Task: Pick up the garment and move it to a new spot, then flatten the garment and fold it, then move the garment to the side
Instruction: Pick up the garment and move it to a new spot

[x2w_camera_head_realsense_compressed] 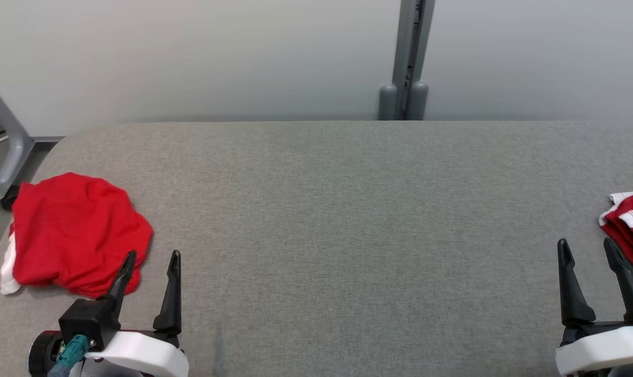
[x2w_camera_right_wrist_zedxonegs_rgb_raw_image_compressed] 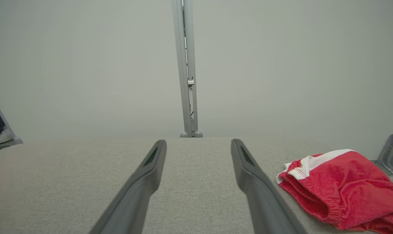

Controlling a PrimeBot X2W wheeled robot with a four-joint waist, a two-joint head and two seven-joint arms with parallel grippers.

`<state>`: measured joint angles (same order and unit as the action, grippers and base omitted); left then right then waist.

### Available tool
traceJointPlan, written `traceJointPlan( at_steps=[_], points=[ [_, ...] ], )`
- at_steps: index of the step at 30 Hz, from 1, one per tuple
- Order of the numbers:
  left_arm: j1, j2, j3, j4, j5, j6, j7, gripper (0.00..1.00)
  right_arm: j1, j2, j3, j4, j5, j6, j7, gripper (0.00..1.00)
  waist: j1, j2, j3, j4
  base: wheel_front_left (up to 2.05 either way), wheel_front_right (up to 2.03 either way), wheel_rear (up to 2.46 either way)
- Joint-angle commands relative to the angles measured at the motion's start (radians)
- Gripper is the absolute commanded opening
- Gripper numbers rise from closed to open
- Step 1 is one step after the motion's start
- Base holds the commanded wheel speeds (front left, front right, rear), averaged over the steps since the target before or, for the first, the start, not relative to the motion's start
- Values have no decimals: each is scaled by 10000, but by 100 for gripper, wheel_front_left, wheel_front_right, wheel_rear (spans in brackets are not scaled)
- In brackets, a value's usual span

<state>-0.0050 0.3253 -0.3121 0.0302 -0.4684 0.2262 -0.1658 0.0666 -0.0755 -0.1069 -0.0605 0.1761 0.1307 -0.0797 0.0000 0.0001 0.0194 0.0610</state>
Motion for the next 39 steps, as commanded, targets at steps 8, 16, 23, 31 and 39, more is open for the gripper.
traceJointPlan(
  at_steps=[8,16,23,31,39],
  points=[
    [-356,35,165,435,-191,-153,-253,100,49,72,183,-416,-24,2,188,100,0,-1,-177,1597,0,0,0],
    [-336,47,346,650,-325,-119,-485,100,37,142,397,-644,-71,2,366,100,0,-1,-236,2671,0,0,0],
    [-290,63,374,672,-356,-95,-571,100,79,181,486,-740,-104,2,429,100,0,-1,-260,3069,0,0,0],
    [-406,68,344,734,-399,-79,-585,100,78,202,514,-788,-161,2,488,100,0,-1,-226,3173,0,0,0],
    [-858,-57,405,833,-447,-127,-682,100,-97,162,522,-990,-224,2,599,100,0,-1,114,3112,0,0,0]
  ],
)
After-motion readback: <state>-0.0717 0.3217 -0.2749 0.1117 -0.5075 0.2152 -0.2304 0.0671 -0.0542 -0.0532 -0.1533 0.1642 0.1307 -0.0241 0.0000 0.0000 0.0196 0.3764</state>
